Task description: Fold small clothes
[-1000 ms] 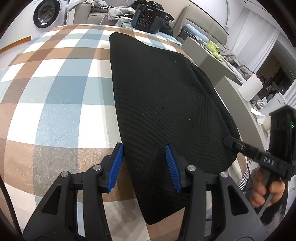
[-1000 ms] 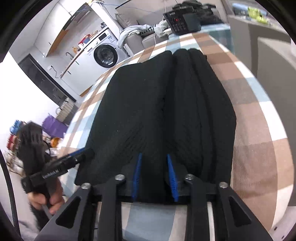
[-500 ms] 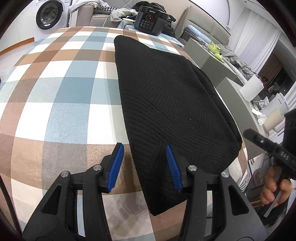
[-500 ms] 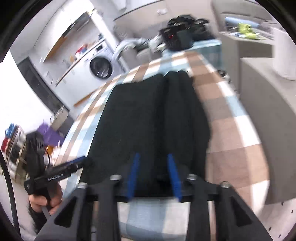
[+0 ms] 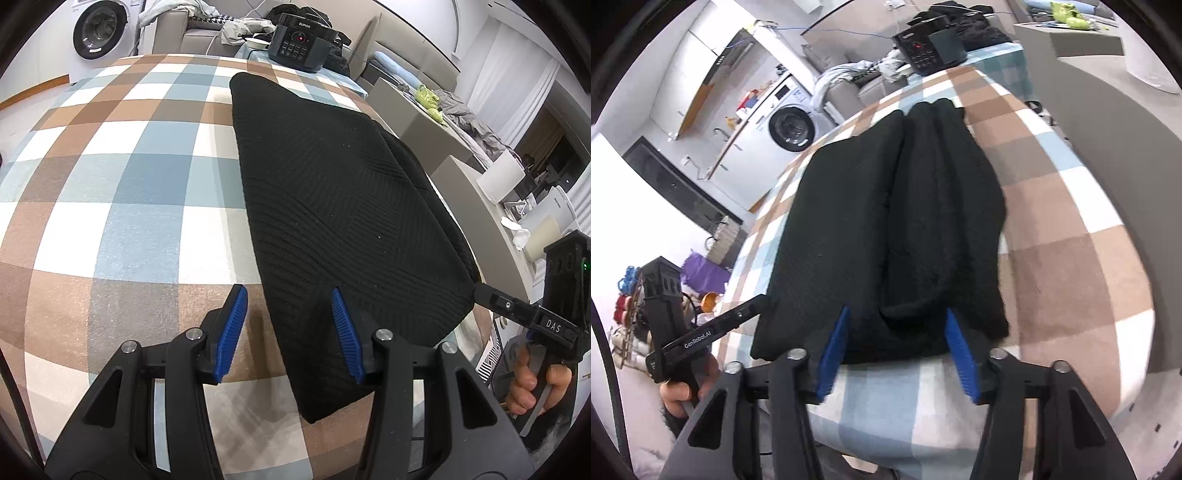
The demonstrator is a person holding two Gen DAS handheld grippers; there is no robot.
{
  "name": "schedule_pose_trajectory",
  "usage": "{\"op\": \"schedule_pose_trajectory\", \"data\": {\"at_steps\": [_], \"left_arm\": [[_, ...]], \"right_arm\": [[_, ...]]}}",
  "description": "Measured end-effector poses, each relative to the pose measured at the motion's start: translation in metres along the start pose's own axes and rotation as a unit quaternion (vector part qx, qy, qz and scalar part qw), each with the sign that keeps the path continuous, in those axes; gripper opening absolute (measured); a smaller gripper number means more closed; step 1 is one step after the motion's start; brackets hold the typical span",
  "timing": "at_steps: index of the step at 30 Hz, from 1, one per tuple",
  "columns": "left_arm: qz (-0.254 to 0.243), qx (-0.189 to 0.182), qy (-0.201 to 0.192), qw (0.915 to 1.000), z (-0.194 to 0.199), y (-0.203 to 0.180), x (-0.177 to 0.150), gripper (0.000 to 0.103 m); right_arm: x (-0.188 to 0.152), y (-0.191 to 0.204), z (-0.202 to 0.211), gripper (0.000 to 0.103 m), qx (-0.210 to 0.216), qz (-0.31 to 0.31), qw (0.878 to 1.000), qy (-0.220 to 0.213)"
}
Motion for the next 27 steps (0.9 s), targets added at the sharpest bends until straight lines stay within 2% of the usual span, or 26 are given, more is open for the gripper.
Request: {"op": "schedule_pose_trajectory", "data": {"at_steps": [5, 7, 9, 12, 15, 17, 19, 21, 22, 24, 25, 27], "left_arm": [[0.007, 0.003, 0.0, 1.0, 0.001, 0.006, -0.001, 0.044], [0.008, 0.003, -0.001, 1.0, 0.001, 0.006, -0.001, 0.044], [0.008, 0.004, 0.0, 1.0, 0.001, 0.006, -0.002, 0.044], [0.008, 0.002, 0.001, 1.0, 0.001, 0.005, -0.002, 0.044], [0.005, 0.0, -0.004, 1.0, 0.005, 0.002, 0.0, 0.044], [0.003, 0.0, -0.007, 1.0, 0.006, 0.001, 0.002, 0.044], [0.004, -0.001, -0.01, 0.9999, 0.007, 0.001, 0.004, 0.044], [0.006, -0.004, -0.01, 0.9999, 0.005, 0.0, 0.005, 0.044], [0.008, -0.005, -0.009, 0.9999, 0.004, 0.0, 0.005, 0.044], [0.007, -0.006, -0.004, 1.0, 0.001, -0.002, 0.004, 0.044], [0.004, -0.007, -0.003, 1.0, 0.0, -0.003, 0.003, 0.044], [0.0, -0.009, -0.003, 1.0, 0.001, -0.006, 0.002, 0.044]], "right_arm": [[0.006, 0.005, -0.02, 0.059, -0.029, 0.046, 0.999, -0.002], [0.013, 0.009, -0.025, 0.057, -0.051, 0.07, 0.996, -0.016], [0.019, 0.011, -0.033, 0.036, -0.067, 0.087, 0.994, -0.022], [0.025, 0.016, -0.036, 0.01, -0.081, 0.109, 0.99, -0.024], [0.039, 0.035, -0.013, 0.006, -0.082, 0.136, 0.985, -0.061], [0.044, 0.045, 0.006, 0.005, -0.101, 0.155, 0.979, -0.083], [0.046, 0.039, 0.019, 0.004, -0.125, 0.155, 0.976, -0.089], [0.043, 0.019, 0.015, 0.004, -0.145, 0.139, 0.977, -0.074], [0.04, 0.009, 0.01, 0.004, -0.146, 0.123, 0.979, -0.066], [0.034, -0.011, -0.001, 0.005, -0.116, 0.066, 0.99, -0.038], [0.031, -0.015, -0.001, 0.005, -0.106, 0.052, 0.992, -0.037], [0.031, -0.018, 0.003, 0.014, -0.085, 0.04, 0.995, -0.042]]}}
Point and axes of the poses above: each gripper's, at about its wrist camera, not at the fingertips, and z roughly against the way its jaws point, y to its left, x to its top, the point moved 8 cm from there along -z, roughly the way its jaws point, and after that the axes turned 9 degrees about x, right-handed, at the moved point
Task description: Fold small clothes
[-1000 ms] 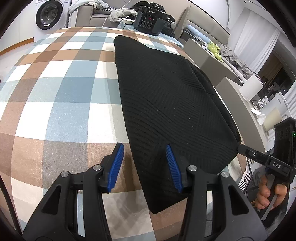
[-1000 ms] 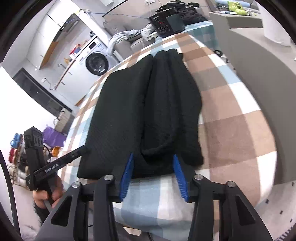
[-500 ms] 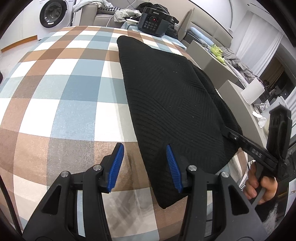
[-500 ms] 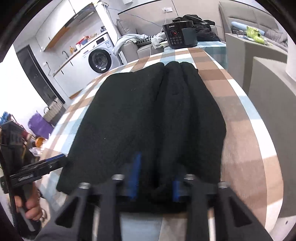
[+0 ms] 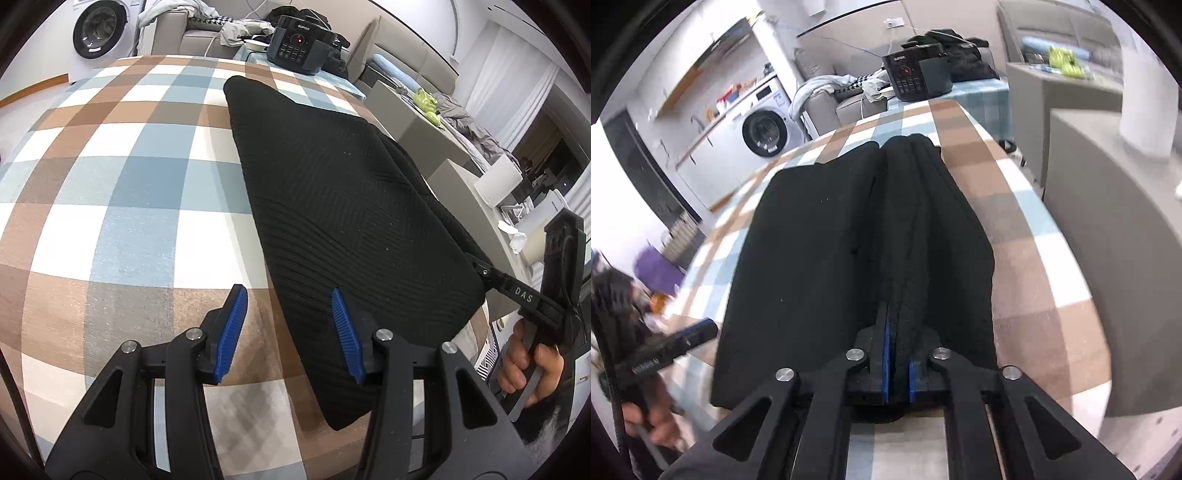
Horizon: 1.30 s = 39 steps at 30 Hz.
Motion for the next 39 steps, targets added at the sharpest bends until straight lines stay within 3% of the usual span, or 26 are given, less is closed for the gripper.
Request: {"op": "schedule_pose_trajectory", "data": {"at_steps": [3, 12, 13, 14, 18, 26, 31, 33, 37, 39], "left_arm": [[0.0, -0.005, 0.003, 1.0, -0.005, -0.003, 0.0, 0.044], [0.032, -0.03, 0.01, 0.999, -0.034, -0.018, 0.015, 0.044], [0.032, -0.027, -0.001, 0.9991, -0.035, -0.019, 0.018, 0.037], [0.029, -0.022, -0.011, 0.9993, -0.036, -0.02, 0.021, 0.016], [0.031, -0.007, -0.037, 0.9988, -0.036, -0.016, 0.026, 0.011], [0.066, 0.033, -0.063, 0.9952, -0.01, 0.054, 0.033, 0.011], [0.086, 0.034, -0.045, 0.9947, -0.006, 0.08, 0.033, 0.012], [0.079, 0.04, -0.047, 0.9949, -0.002, 0.081, 0.032, 0.016], [0.072, 0.05, -0.061, 0.9943, 0.012, 0.083, 0.03, 0.05], [0.073, 0.052, -0.066, 0.9938, 0.017, 0.08, 0.029, 0.056]], "right_arm": [[0.001, -0.009, 0.009, 0.029, 0.013, -0.017, 1.0, -0.014], [0.003, -0.012, 0.029, 0.035, 0.007, -0.02, 0.999, -0.028], [0.002, -0.01, 0.03, 0.035, 0.005, -0.021, 0.999, -0.028], [0.002, -0.008, 0.029, 0.036, 0.006, -0.021, 0.999, -0.028], [0.002, 0.001, 0.025, 0.039, 0.01, -0.014, 1.0, -0.022], [0.002, 0.026, 0.005, 0.04, 0.046, 0.0, 0.999, -0.007], [0.0, 0.054, -0.02, 0.04, 0.108, -0.001, 0.994, 0.015], [-0.003, 0.057, -0.035, 0.04, 0.115, -0.007, 0.993, 0.032], [-0.002, 0.053, -0.058, 0.04, 0.113, -0.015, 0.992, 0.053], [0.005, 0.055, -0.065, 0.04, 0.125, -0.015, 0.991, 0.048]]}}
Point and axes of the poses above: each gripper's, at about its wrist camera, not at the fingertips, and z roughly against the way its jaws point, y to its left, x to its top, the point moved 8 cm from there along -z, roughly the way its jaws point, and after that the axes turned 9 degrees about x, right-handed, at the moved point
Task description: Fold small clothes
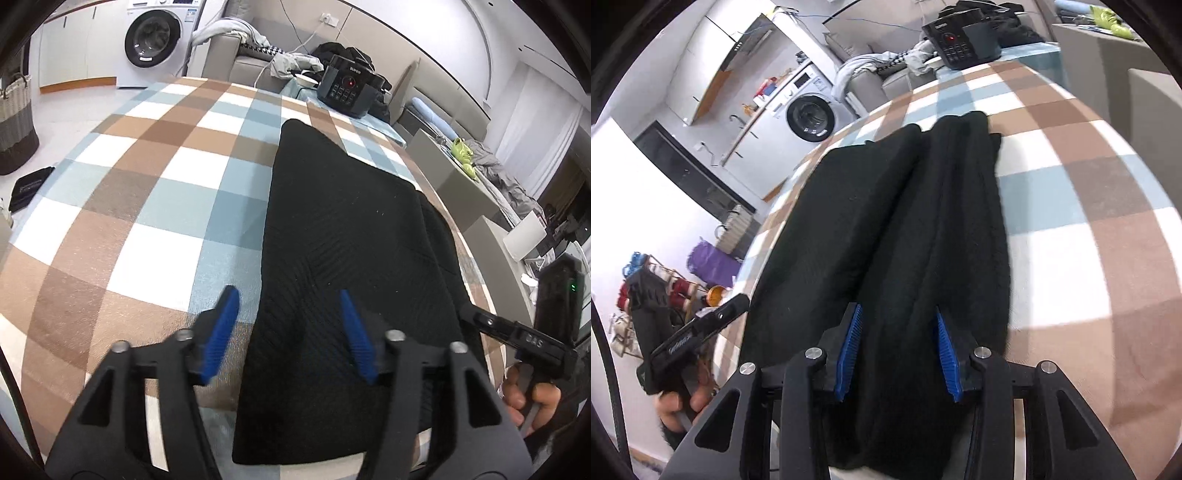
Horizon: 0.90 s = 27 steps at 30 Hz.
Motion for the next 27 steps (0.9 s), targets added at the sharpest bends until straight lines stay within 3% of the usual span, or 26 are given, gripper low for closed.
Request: {"op": "schedule_pose_trajectory", "data": {"at_steps": [3, 4, 6, 10, 12, 14, 19, 21, 27], "left_arm": [[-0.004, -0.012, -0.003, 0.9999, 0.009, -0.009, -0.002, 0.056], [-0.006, -0.013, -0.003, 0.9999, 0.01, -0.012, -0.003, 0.056], [-0.011, -0.017, -0.003, 0.9998, 0.011, -0.019, -0.004, 0.056], [-0.022, -0.025, -0.003, 0.9994, 0.017, -0.031, -0.007, 0.056], [-0.026, -0.026, -0.005, 0.9993, 0.02, -0.034, -0.007, 0.056], [-0.029, -0.03, -0.005, 0.9991, 0.02, -0.038, -0.008, 0.056], [-0.04, -0.032, 0.01, 0.9986, 0.011, -0.049, -0.015, 0.056], [-0.046, -0.03, 0.014, 0.9984, 0.008, -0.051, -0.019, 0.056], [-0.041, -0.024, 0.027, 0.9985, 0.001, -0.046, -0.024, 0.056]], "right_arm": [[0.009, 0.0, -0.009, 0.039, 0.003, 0.003, 1.0, -0.006], [0.012, 0.0, -0.012, 0.034, 0.001, 0.007, 1.0, -0.007], [0.017, 0.002, -0.018, 0.005, -0.026, 0.032, 0.999, -0.006], [0.029, 0.034, 0.007, 0.004, -0.062, 0.107, 0.992, -0.036], [0.033, 0.038, 0.025, 0.004, -0.071, 0.114, 0.989, -0.053], [0.033, 0.019, 0.03, 0.004, -0.101, 0.1, 0.988, -0.057], [0.018, -0.03, 0.006, 0.007, -0.102, 0.025, 0.994, 0.008], [0.018, -0.027, 0.012, 0.015, -0.093, 0.026, 0.995, -0.001], [0.014, -0.033, 0.032, 0.018, -0.109, 0.013, 0.994, -0.021]]}}
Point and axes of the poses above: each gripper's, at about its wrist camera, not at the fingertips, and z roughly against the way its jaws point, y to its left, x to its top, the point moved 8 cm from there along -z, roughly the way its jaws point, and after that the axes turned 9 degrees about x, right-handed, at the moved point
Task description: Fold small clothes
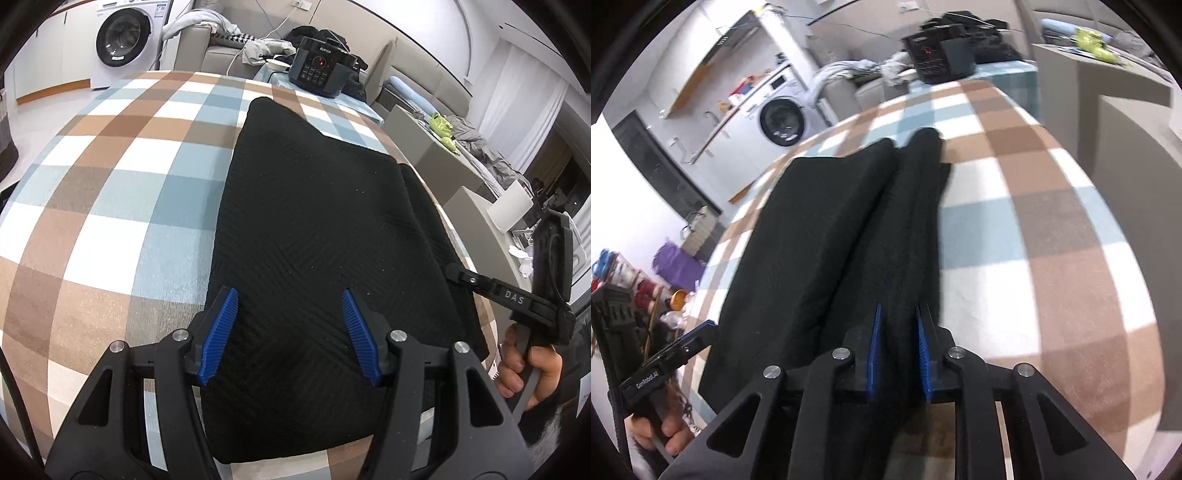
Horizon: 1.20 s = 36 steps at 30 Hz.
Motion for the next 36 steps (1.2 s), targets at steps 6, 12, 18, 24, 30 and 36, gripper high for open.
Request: {"op": "schedule_pose_trajectory", "data": {"at_steps": [6, 12, 18, 24, 30, 36], "left_arm": [[0.001, 0.009, 0.003, 1.0, -0.001, 0.007, -0.001, 0.056], [0.004, 0.01, 0.001, 0.9999, 0.001, 0.011, -0.001, 0.056], [0.012, 0.019, 0.0, 0.9997, 0.006, 0.024, -0.003, 0.056], [0.027, 0.018, 0.01, 0.9994, 0.001, 0.033, -0.003, 0.056], [0.023, 0.02, -0.001, 0.9995, 0.007, 0.034, -0.002, 0.056], [0.02, 0.014, 0.003, 0.9997, 0.006, 0.027, -0.004, 0.056]], "right_arm": [[0.017, 0.035, 0.02, 0.037, 0.027, 0.02, 0.999, -0.042], [0.005, 0.054, -0.044, 0.023, 0.065, 0.023, 0.997, 0.035], [0.019, 0.066, -0.03, 0.005, 0.038, 0.071, 0.997, 0.001], [0.009, 0.037, -0.042, 0.007, 0.02, 0.014, 0.999, 0.032], [-0.013, 0.049, -0.016, 0.024, 0.089, -0.003, 0.996, 0.032], [-0.021, 0.067, -0.028, 0.005, 0.074, 0.046, 0.996, 0.033]]}}
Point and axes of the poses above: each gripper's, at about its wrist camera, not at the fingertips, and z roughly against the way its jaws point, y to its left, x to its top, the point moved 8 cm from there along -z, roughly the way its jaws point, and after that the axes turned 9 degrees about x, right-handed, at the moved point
